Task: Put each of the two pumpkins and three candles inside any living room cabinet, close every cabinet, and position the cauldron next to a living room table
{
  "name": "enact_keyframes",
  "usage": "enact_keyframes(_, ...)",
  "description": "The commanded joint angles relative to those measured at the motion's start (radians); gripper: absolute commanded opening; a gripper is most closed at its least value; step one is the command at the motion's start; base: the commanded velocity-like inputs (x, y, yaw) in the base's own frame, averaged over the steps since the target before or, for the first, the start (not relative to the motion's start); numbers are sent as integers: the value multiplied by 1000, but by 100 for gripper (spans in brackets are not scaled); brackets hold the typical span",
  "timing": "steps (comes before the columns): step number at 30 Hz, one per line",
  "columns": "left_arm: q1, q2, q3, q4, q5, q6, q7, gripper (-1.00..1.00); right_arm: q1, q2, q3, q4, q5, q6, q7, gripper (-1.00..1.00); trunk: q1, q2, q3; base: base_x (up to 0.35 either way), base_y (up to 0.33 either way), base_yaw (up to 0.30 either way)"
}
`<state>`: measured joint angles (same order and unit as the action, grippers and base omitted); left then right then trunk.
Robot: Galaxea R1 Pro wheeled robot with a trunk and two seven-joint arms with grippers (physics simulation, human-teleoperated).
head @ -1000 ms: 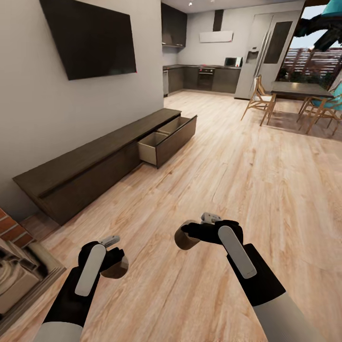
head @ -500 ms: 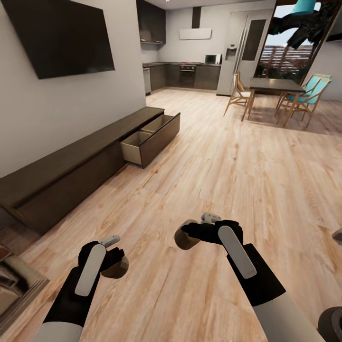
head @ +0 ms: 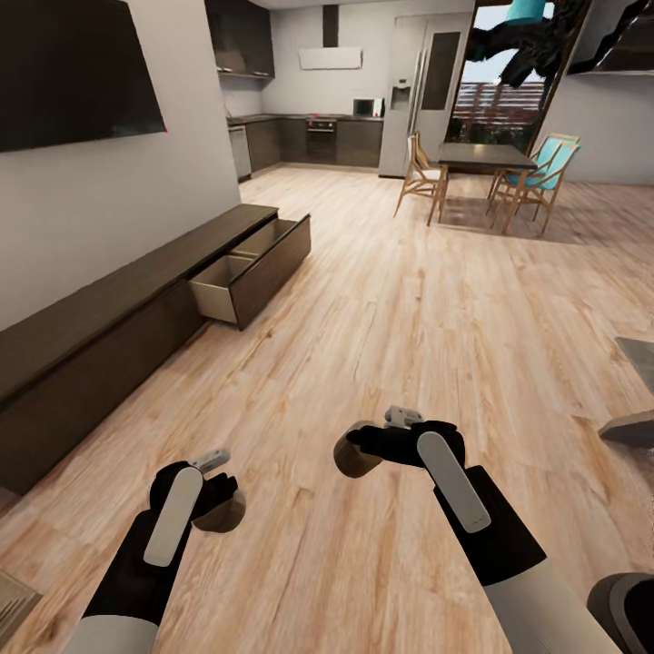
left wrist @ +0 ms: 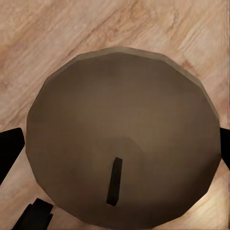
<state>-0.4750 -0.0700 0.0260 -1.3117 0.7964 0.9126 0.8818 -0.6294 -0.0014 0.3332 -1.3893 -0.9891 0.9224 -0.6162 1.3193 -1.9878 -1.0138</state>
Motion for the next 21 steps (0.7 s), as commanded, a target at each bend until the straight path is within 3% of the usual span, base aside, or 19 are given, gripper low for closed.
enact_keyframes(1, -1, -1, 2, -1, 10, 2, 10, -100, -1, 0, 1, -1, -11, -1, -10, -100, 0, 0, -2, 319, 0, -223)
enact_keyframes(8, -1, -1, 2, -1, 8, 2, 10, -100, -1, -1, 1, -3, -22, -1, -9, -100, 0, 0, -7, 322, 0, -186)
enact_keyframes(16, -1, -1, 1, -1, 7, 2, 10, -100, -1, -2, 0, -1, -32, -6, -8, -100, 0, 0, -8, 323, 0, -17)
enact_keyframes(19, 0, 0, -19, -1, 7, 2, 11, -100, -1, -2, -3, 0, -33, -6, -8, -100, 0, 0, -10, 323, 0, -46)
enact_keyframes(21, 0, 1, -29, -1, 8, 2, 13, -100, -1, -2, -25, 0, -33, -7, -9, -100, 0, 0, -12, 323, 0, -79)
